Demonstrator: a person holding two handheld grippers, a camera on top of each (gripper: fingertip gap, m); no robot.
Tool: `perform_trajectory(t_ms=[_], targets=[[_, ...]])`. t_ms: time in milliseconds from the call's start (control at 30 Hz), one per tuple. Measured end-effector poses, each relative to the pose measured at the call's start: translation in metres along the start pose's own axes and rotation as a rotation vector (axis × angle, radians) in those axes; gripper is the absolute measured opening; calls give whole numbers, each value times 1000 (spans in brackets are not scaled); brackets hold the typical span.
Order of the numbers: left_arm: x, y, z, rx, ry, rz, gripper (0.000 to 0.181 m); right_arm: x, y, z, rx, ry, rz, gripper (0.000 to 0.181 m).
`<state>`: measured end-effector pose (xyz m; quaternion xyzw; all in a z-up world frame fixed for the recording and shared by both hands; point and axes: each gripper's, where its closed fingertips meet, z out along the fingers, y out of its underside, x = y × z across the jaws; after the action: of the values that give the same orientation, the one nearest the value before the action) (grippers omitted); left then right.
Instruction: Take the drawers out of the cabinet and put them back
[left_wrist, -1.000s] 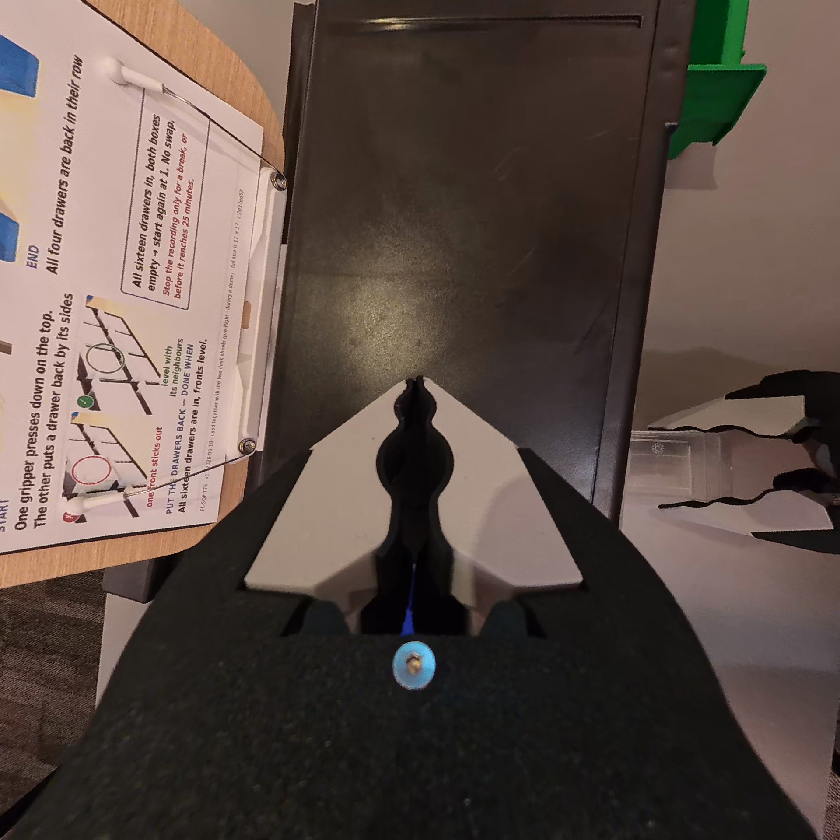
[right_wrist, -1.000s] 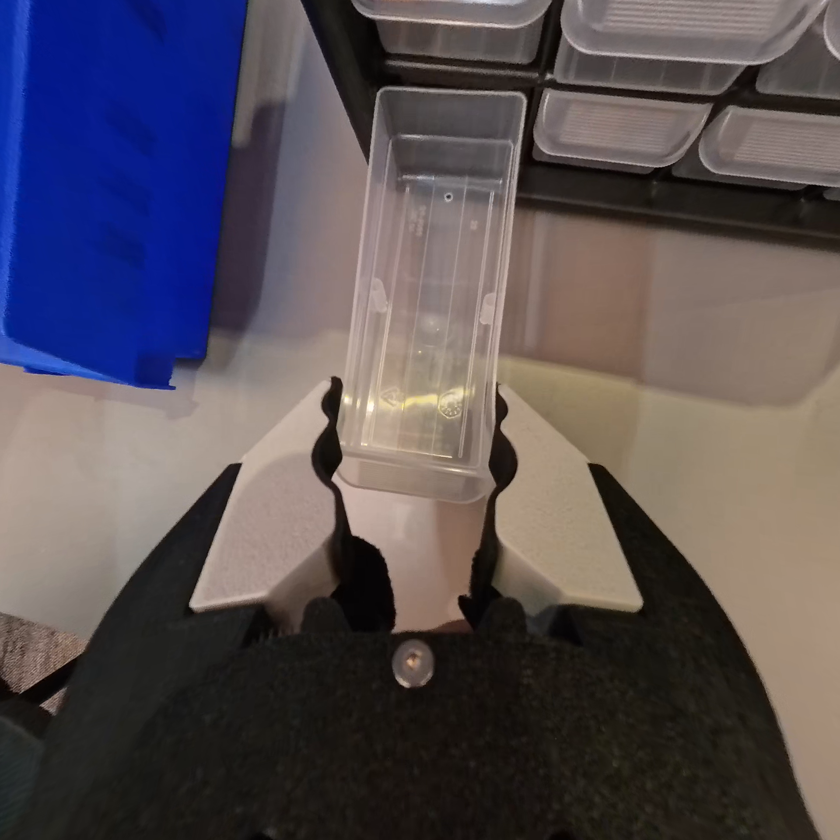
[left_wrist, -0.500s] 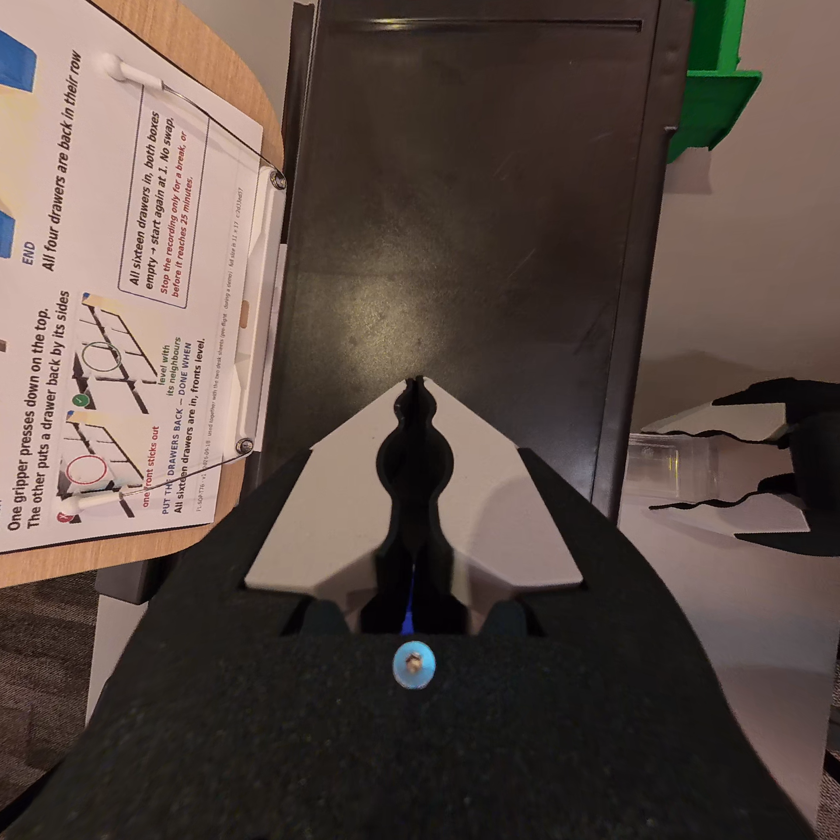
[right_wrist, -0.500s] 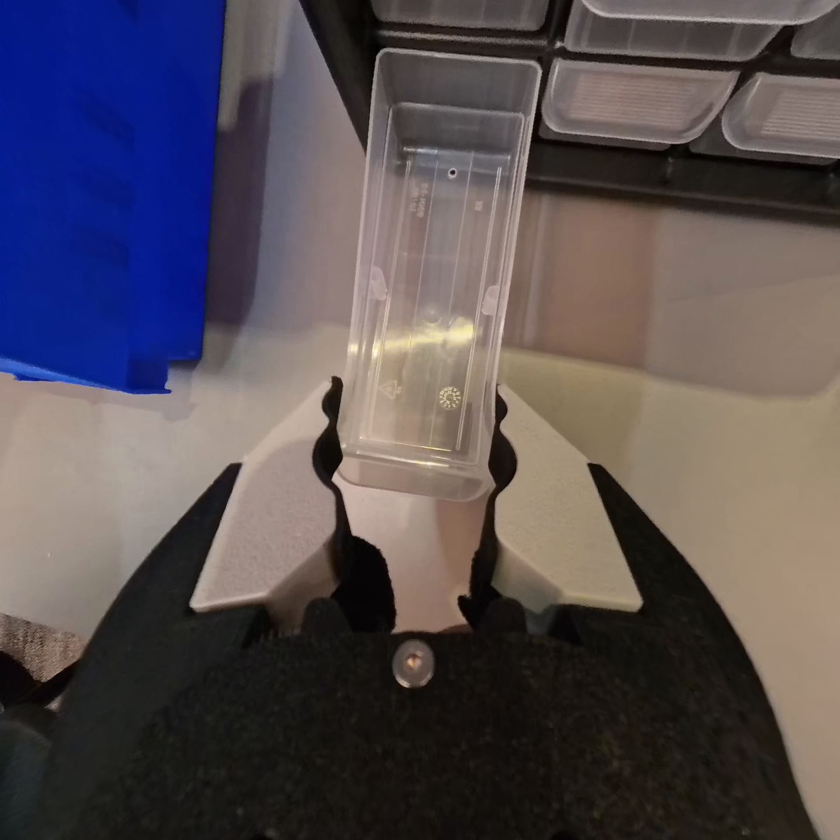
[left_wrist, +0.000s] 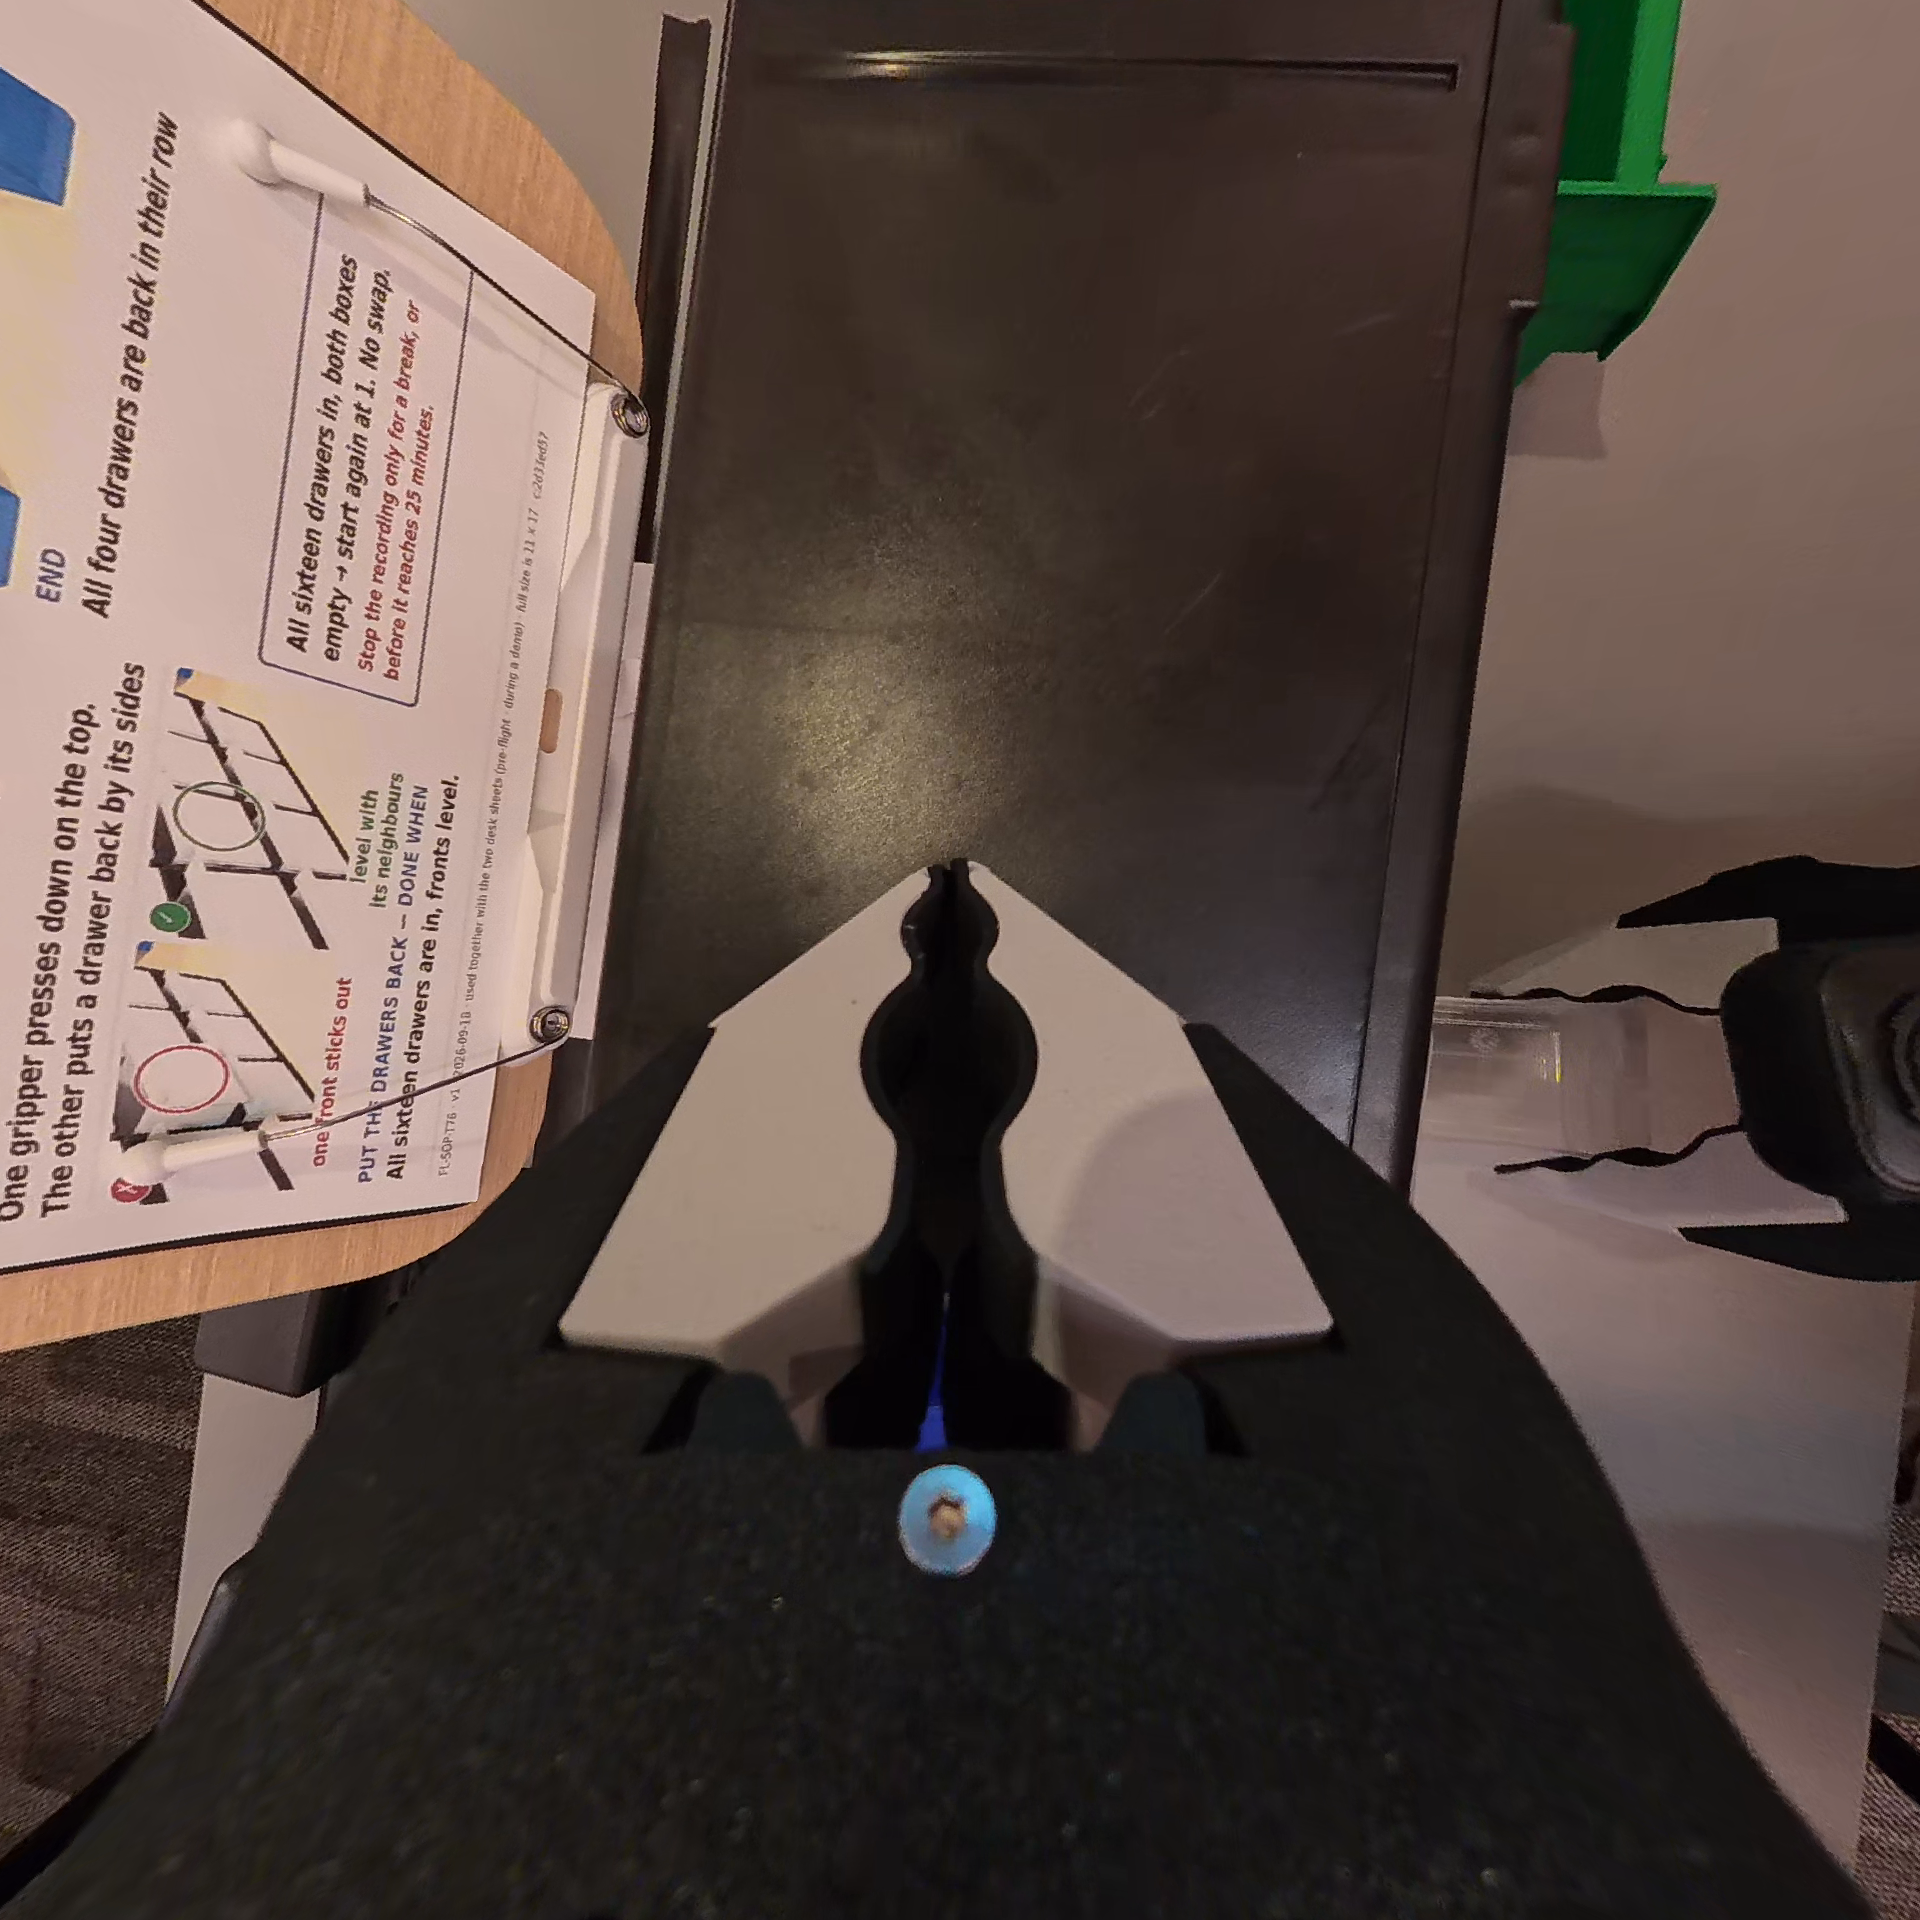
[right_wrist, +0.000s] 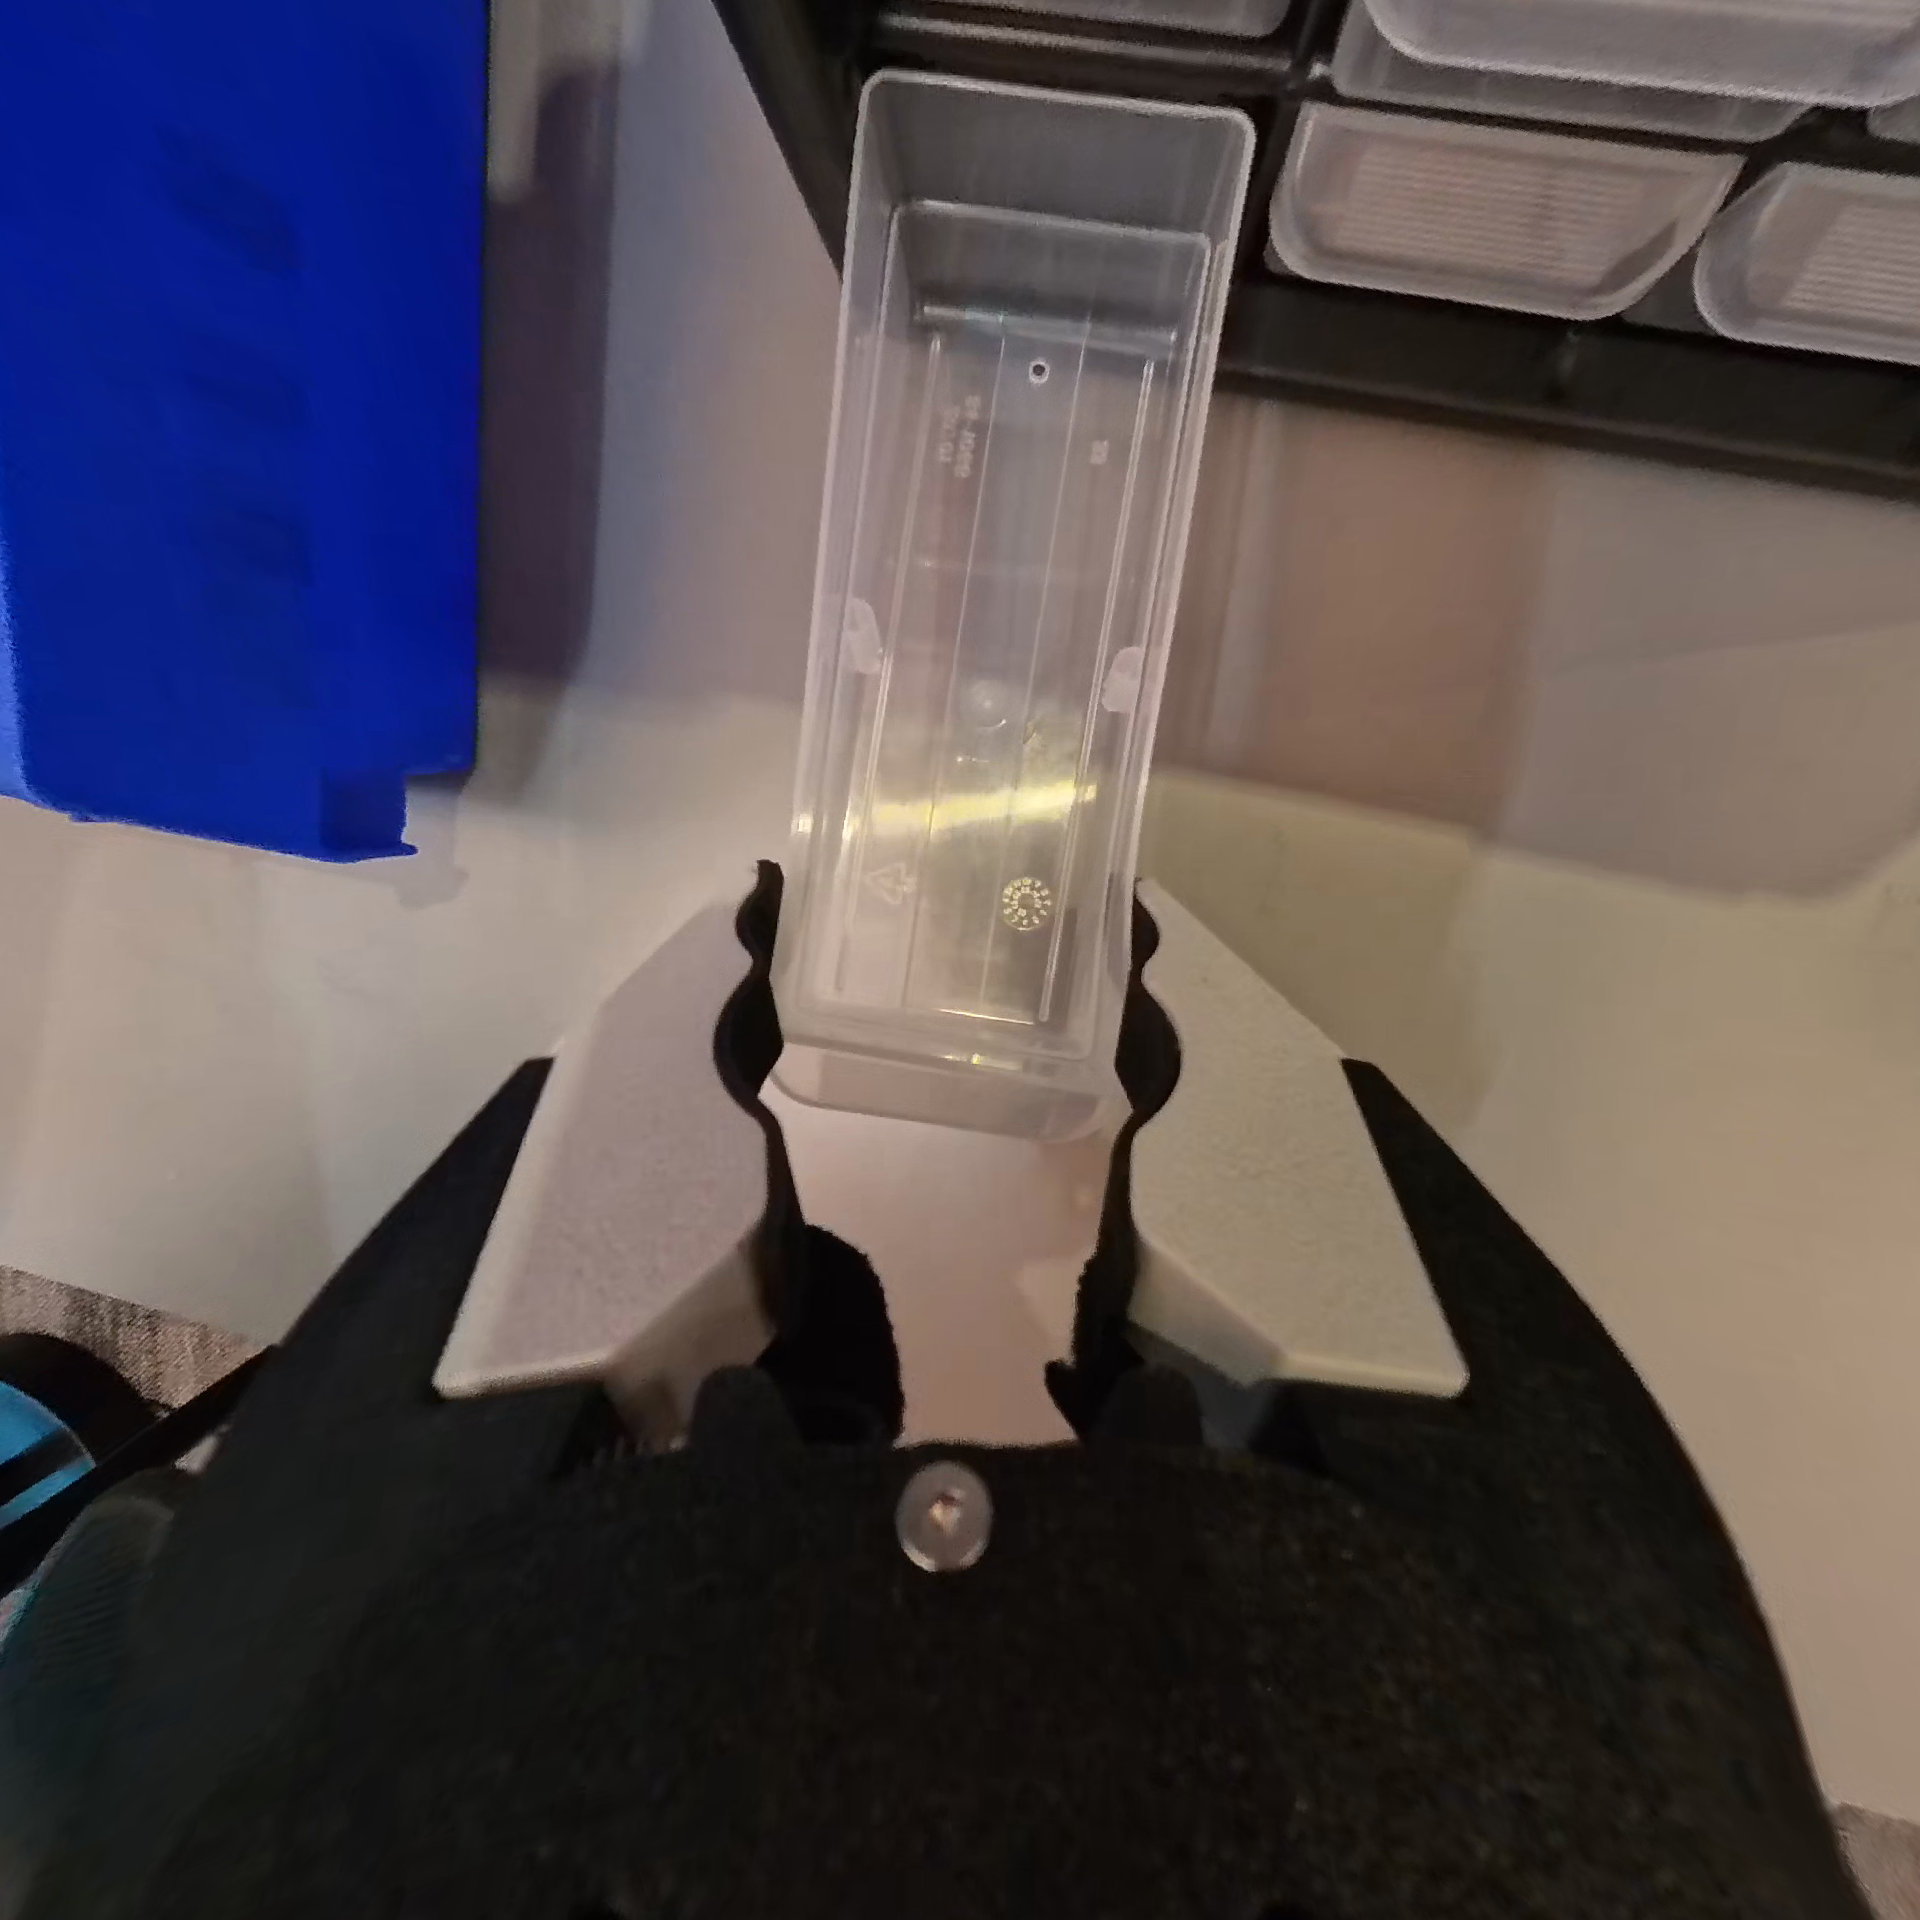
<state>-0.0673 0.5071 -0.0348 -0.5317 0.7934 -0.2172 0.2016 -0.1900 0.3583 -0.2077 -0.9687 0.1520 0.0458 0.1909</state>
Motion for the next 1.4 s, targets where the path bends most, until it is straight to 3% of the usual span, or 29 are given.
perform_trajectory(t_ms=[367, 500, 667, 767, 1133, 1300, 1400], targets=[[0, -1, 1, -6, -2, 7, 0, 1, -8, 0, -21, 18, 4, 65], [0, -1, 1, 3, 1, 0, 0, 4, -9, 14, -7, 46, -4, 64], [0, -1, 1, 12, -2, -4, 0, 12, -18, 35, 68, 116, -40, 64], [-1, -1, 1, 11, -13, -1, 0, 11, -33, 37, 164, 140, -39, 66], [0, 0, 1, 2, -6, -3, 0, 9, -64, 43, 256, 151, 36, 67], [0, 0, 1, -9, -8, 3, 0, 15, -84, 44, 384, 158, -24, 69], [0, 0, 1, -12, -8, 5, 0, 11, -78, 32, 489, 173, -66, 92]])
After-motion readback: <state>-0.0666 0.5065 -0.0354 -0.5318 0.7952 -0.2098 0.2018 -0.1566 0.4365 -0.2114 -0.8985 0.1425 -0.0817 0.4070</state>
